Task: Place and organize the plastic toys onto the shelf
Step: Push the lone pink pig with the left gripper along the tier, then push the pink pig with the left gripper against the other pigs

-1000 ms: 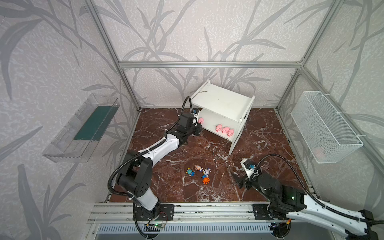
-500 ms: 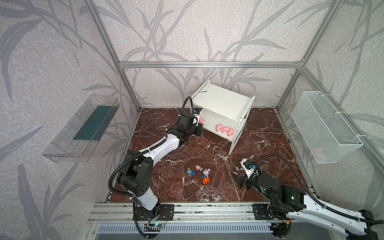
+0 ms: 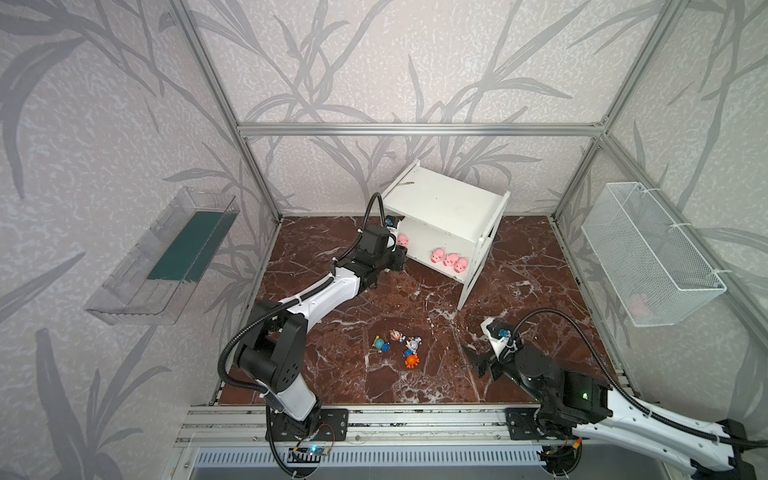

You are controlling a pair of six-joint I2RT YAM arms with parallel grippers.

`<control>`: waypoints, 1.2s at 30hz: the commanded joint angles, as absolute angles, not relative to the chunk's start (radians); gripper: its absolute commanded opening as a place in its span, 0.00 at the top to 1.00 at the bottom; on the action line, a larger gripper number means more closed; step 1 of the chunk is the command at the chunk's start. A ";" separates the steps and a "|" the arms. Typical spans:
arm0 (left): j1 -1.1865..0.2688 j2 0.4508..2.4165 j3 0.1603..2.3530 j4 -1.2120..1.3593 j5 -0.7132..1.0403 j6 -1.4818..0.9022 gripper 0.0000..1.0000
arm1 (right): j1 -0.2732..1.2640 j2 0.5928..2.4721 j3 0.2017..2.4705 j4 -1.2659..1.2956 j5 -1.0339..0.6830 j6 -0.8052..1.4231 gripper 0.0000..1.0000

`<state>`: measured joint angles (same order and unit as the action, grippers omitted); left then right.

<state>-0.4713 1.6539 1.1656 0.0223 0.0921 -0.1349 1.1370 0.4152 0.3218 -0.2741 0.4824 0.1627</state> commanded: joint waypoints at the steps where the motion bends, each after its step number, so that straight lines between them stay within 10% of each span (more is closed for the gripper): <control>1: -0.478 1.672 1.184 0.086 0.056 -0.144 0.56 | 1.136 0.405 0.308 -0.256 0.500 0.156 0.03; 22: -0.504 1.737 1.186 0.165 -0.076 -0.183 0.53 | 1.135 0.412 0.304 -0.246 0.500 0.153 0.03; 36: -0.519 1.744 1.186 0.181 -0.058 -0.164 0.71 | 1.137 0.411 0.298 -0.239 0.502 0.151 0.03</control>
<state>-0.5106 1.7336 1.1725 0.1913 -0.0673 -0.1757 1.1370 0.4156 0.3069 -0.2619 0.4828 0.1627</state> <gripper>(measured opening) 0.290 0.974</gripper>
